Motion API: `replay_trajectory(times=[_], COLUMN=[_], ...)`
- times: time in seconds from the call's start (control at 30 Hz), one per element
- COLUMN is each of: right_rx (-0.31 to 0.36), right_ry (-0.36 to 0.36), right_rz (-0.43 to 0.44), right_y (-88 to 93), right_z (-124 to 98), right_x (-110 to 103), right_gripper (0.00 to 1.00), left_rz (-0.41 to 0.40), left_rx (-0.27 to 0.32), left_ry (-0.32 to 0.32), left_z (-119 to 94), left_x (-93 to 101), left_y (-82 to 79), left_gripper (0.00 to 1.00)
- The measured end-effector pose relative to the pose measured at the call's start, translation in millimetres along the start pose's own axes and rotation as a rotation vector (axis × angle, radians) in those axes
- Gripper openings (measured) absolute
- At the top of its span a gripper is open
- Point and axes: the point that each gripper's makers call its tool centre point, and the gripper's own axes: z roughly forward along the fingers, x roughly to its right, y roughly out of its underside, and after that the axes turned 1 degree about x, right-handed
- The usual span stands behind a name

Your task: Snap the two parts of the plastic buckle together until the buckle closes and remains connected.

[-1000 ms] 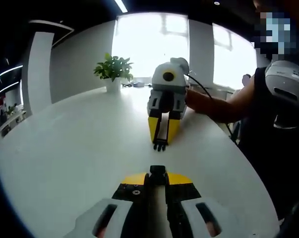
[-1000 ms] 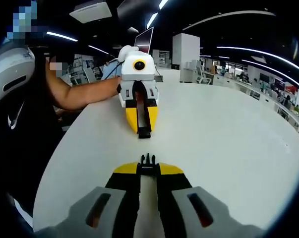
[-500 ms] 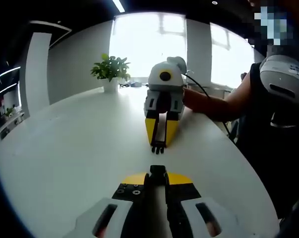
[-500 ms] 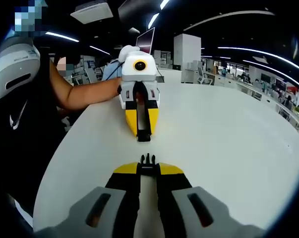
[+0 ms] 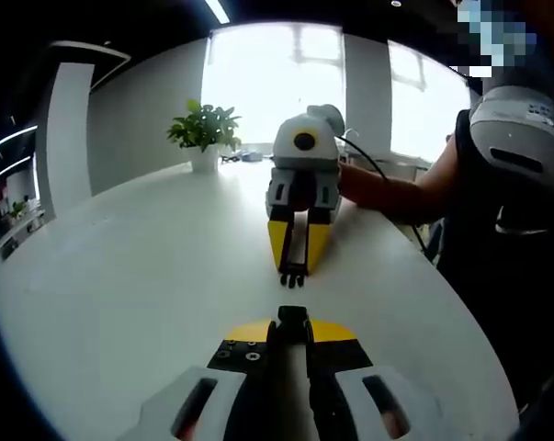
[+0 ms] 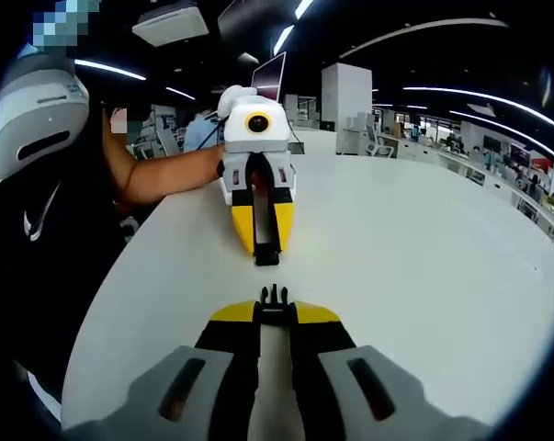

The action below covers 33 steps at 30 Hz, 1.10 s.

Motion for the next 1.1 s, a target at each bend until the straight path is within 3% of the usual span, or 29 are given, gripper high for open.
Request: replay_trajectory(times=[1.1], right_rx=[0.014], right_ry=[-0.018], right_rz=[-0.006], right_y=[-3.7], right_z=[8.7], right_x=[-3.7], right_gripper=[0.11], left_rz=[-0.026], left_rx=[0.014], left_ry=[0.019], left_z=[3.7], left_x=[0.5], left_y=[0.6], left_gripper=[0.11])
